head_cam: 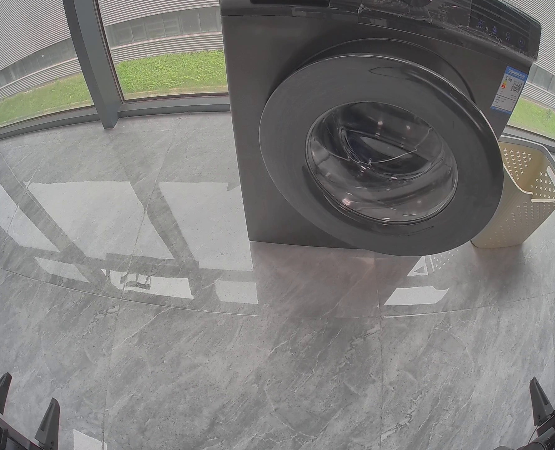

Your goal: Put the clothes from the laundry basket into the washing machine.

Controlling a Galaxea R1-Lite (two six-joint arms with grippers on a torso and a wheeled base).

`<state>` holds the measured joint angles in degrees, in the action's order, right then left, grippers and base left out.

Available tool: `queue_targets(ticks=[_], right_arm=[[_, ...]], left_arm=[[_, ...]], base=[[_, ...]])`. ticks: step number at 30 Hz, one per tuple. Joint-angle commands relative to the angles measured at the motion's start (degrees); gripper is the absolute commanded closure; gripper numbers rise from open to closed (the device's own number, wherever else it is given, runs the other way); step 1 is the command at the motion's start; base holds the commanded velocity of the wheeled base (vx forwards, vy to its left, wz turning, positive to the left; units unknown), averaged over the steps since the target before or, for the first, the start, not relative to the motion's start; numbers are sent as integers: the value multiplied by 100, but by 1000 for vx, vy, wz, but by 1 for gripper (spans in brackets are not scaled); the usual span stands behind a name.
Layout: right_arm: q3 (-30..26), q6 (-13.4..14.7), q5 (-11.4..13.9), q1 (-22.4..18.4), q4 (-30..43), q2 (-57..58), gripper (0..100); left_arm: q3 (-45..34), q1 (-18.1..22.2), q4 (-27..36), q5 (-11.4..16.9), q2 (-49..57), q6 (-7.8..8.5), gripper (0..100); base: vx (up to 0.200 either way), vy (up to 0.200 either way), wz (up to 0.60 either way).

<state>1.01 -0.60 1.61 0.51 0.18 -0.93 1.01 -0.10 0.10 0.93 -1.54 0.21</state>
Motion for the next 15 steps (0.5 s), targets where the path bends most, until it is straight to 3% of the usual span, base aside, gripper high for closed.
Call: queue_targets(ticks=[1, 15], right_arm=[[-101, -2, 6, 2, -1, 93, 0], [-101, -2, 6, 2, -1, 93, 0]], left_arm=[[-101, 1, -1, 4, 136, -3, 0], [-101, 1, -1, -22, 136, -3, 0]], base=[[0, -200, 0], [0, -200, 0]])
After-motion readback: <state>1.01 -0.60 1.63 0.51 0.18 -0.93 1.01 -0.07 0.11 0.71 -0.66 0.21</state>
